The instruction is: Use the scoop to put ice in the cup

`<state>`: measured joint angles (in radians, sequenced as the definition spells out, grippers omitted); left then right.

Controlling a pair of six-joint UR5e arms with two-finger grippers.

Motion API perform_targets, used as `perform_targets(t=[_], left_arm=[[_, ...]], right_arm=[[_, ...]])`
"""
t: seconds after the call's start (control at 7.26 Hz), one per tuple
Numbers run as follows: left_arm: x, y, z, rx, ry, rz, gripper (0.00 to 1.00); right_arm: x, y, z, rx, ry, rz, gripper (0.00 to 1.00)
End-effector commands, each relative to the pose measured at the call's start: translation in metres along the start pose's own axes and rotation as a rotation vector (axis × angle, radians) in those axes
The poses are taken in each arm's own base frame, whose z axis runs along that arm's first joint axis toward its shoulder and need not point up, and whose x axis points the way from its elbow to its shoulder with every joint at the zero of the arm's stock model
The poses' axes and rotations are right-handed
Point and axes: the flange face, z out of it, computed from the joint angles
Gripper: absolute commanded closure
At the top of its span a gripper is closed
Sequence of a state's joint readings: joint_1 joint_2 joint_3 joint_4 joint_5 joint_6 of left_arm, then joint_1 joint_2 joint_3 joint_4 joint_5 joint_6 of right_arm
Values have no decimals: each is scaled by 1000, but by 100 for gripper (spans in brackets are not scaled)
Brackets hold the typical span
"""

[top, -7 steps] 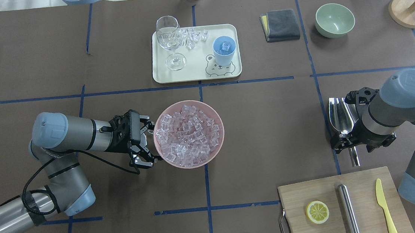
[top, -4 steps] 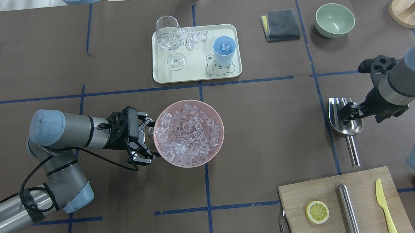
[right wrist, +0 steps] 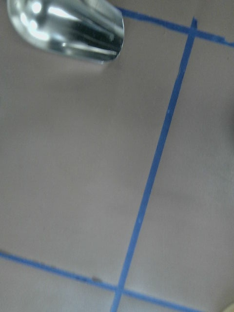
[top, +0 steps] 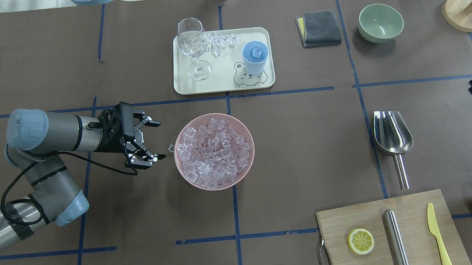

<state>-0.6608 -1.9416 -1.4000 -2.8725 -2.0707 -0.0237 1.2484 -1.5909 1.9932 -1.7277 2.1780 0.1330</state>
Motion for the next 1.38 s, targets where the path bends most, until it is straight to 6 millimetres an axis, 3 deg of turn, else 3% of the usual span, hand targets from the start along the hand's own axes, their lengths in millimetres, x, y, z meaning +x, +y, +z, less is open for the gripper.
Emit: perform_targets(t=[0.0,0.14,0.28,0.41,0.69,0.96,1.1,1.24], left_arm=[[-47,39,-50,-65,-108,-48,0],[-70,64,-82,-108,-163,-82,0],[-94,86,-109,-196,-156,-172,0],[-140,106,-165,-291,-185,-321,0],[-195,153,-296,-356,-277,-589,0],[-202,204,-374,-404,-372,-786,0],[-189,222,-403,-403,-406,-827,0],[-176,232,-416,-406,-418,-852,0]], right_arm=[[116,52,-50,-1,-37,-65,0],[152,100,-40,-23,-45,-77,0],[163,119,-29,-43,-50,-40,0],[175,115,-14,-63,-78,12,0],[175,102,-10,-20,-102,132,0],[179,97,1,-7,-97,135,0],[178,97,1,-7,-97,133,0],[178,97,1,-7,-97,133,0]])
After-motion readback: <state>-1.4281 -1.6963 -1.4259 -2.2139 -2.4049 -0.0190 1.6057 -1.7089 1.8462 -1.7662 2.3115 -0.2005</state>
